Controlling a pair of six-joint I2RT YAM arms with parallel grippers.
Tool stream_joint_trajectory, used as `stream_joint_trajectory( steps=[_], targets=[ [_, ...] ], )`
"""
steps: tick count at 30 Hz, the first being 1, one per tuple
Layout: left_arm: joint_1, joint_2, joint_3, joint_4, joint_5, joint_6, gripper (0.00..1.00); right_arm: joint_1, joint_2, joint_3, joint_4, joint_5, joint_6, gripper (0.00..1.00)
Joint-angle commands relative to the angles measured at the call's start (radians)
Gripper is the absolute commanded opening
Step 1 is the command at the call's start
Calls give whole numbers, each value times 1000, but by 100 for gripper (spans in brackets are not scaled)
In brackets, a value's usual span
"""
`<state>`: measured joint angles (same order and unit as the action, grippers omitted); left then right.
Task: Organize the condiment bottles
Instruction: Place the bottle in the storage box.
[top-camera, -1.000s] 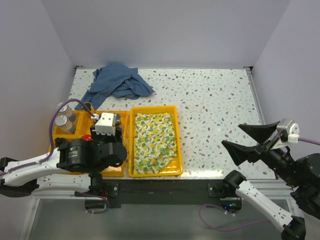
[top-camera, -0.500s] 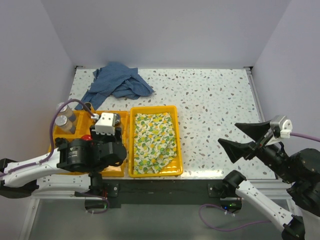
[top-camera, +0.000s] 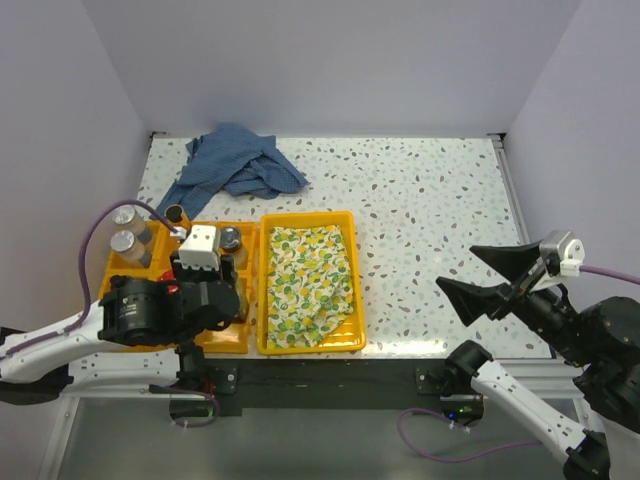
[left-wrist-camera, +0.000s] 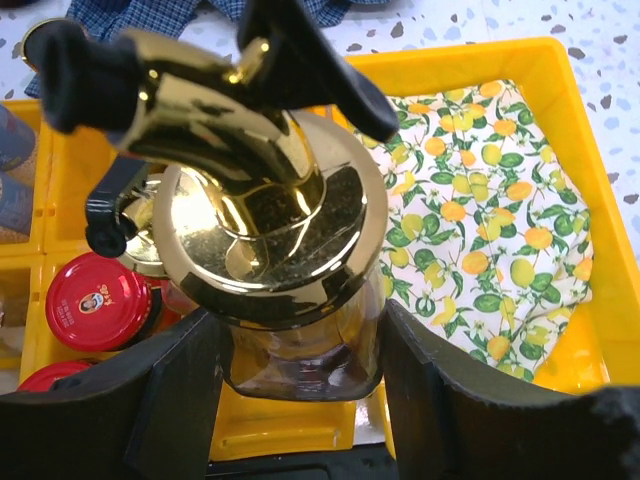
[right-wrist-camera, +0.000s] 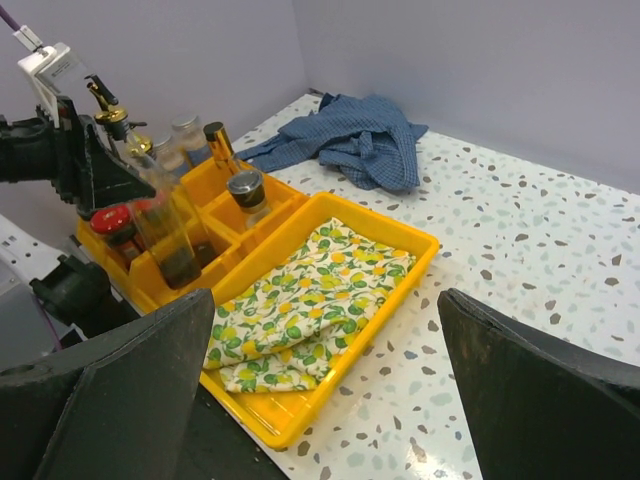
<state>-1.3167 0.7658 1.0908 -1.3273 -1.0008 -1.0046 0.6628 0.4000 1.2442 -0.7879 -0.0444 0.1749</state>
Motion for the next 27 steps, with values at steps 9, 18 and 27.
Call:
stream_joint_trajectory(
  steps=[9,18,27],
  targets=[
    [7,-48,63,11,110,118,0,4,40,11,47,-22,-9,98],
    [27,-132,61,10,60,121,0,4,36,24,26,-15,-12,98],
    [97,-74,86,11,73,153,0,4,36,20,26,-17,-12,98]
  ],
)
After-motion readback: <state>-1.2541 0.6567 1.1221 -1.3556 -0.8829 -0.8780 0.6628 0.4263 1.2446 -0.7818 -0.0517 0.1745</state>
